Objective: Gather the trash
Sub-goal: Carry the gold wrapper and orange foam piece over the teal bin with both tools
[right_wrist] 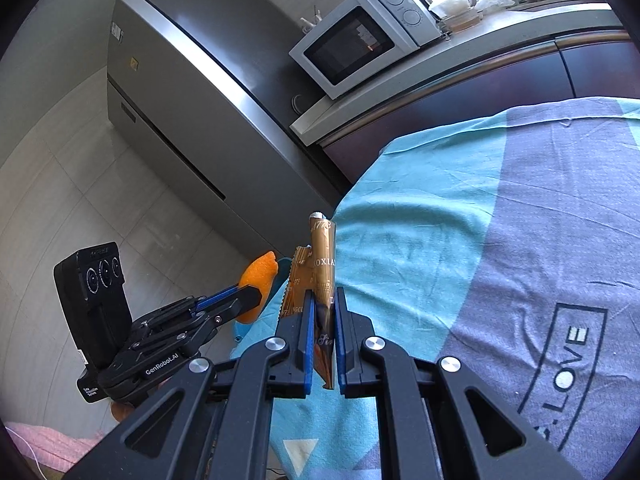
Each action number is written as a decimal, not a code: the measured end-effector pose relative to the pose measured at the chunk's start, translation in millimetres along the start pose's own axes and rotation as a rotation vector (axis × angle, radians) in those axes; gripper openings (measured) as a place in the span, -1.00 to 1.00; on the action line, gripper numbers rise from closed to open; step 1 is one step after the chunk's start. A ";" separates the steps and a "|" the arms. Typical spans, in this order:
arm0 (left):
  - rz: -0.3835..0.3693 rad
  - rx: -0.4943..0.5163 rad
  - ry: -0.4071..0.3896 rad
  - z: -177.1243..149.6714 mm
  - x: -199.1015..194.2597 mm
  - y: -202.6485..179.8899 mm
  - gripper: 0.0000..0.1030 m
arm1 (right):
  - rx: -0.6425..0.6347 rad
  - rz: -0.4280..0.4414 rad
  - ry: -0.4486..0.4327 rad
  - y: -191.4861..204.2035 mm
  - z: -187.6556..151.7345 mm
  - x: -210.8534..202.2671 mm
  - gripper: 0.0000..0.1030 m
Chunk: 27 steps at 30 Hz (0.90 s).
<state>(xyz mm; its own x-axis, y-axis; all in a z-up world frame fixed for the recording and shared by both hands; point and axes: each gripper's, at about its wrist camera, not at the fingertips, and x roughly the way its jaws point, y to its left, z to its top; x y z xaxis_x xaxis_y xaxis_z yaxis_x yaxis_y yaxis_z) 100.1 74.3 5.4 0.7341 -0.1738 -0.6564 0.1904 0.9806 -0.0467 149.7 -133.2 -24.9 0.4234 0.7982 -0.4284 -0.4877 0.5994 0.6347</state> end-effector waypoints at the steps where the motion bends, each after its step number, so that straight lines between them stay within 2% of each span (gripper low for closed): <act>1: 0.002 -0.004 0.001 -0.9 0.0 2.4 -0.69 | -0.002 0.002 0.003 1.8 0.4 2.3 -0.85; 27: 0.068 -0.083 -0.019 -9.8 -14.6 46.5 -0.69 | -0.065 0.059 0.084 29.8 11.5 51.4 -0.85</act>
<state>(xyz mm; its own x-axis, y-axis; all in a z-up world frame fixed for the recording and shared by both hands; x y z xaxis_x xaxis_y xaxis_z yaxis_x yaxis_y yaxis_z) 91.9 123.3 5.4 0.7558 -0.1073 -0.6459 0.0856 0.9942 -0.0649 165.8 -75.0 -20.6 0.3280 0.8328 -0.4459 -0.5593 0.5516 0.6188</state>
